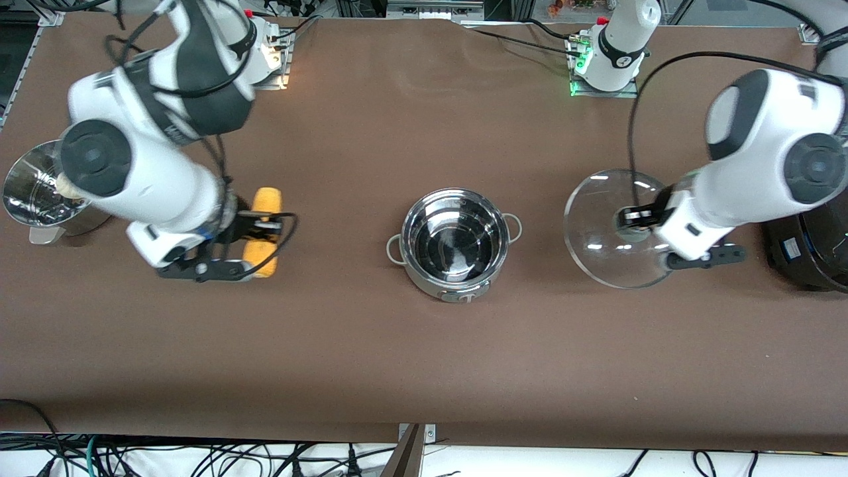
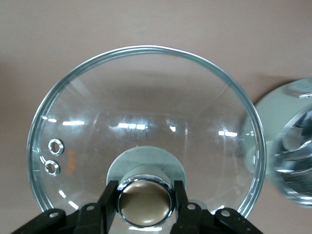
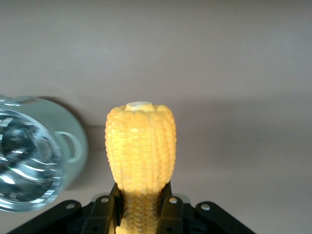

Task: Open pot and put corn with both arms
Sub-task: 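Set the lid on the table while the right gripper carries corn over pot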

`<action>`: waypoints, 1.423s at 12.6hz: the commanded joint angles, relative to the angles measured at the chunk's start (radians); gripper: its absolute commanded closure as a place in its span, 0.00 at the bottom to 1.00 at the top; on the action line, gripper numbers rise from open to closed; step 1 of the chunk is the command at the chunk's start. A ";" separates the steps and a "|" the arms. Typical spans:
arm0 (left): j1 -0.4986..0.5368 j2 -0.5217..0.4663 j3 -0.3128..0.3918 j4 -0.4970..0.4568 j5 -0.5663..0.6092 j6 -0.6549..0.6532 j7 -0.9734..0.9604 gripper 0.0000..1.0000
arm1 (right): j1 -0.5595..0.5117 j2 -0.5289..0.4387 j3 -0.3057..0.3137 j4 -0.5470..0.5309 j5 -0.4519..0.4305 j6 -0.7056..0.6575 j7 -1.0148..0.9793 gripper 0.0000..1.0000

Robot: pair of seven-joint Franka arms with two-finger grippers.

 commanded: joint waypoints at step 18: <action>0.018 0.040 0.165 -0.427 -0.017 0.670 0.476 0.00 | 0.301 0.309 0.059 0.033 0.072 0.613 0.270 1.00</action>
